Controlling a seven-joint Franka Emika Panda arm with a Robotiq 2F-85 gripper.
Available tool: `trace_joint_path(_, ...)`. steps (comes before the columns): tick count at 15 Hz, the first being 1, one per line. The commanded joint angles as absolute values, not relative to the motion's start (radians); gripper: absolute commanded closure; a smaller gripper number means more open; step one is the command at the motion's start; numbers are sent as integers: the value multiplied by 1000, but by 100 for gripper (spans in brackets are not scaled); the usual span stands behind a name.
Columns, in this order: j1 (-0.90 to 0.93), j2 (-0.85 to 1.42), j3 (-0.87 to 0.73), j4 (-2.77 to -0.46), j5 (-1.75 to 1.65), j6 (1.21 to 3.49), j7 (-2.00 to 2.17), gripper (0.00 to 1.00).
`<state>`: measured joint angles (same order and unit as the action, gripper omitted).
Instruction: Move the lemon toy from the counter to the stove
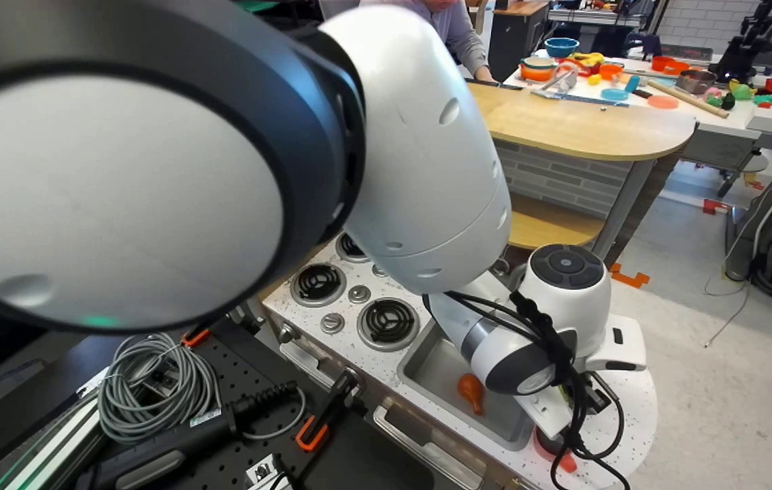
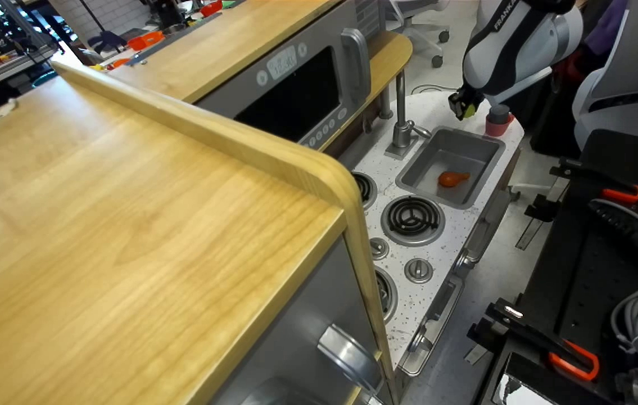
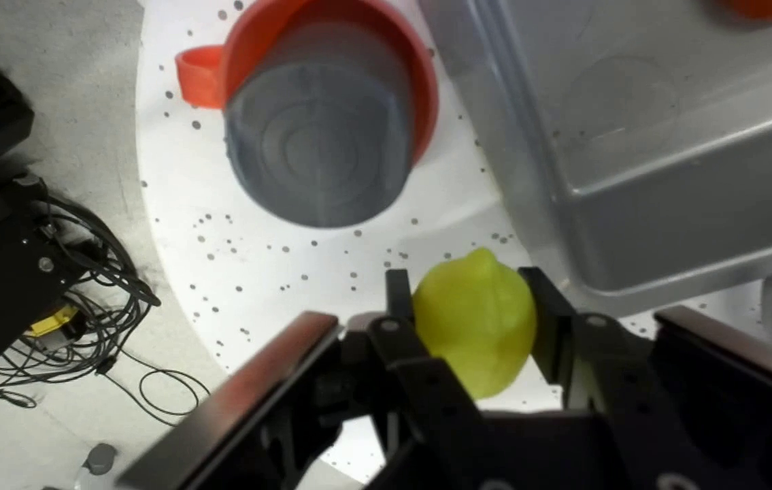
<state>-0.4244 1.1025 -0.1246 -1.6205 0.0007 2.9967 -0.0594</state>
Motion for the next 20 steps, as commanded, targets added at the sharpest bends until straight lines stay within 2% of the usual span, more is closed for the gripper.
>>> trace_joint_path(1,-481,920,-41,-1859,-8,3105,-150,83)
trace_joint_path(5,-537,799,62,-2051,-44,3187,-222,83)
trace_joint_path(12,-704,770,325,-2227,-53,3102,-322,83)
trace_joint_path(15,-666,790,313,-2223,-58,3077,-327,83)
trace_joint_path(20,-607,826,287,-2168,-97,2884,-433,83)
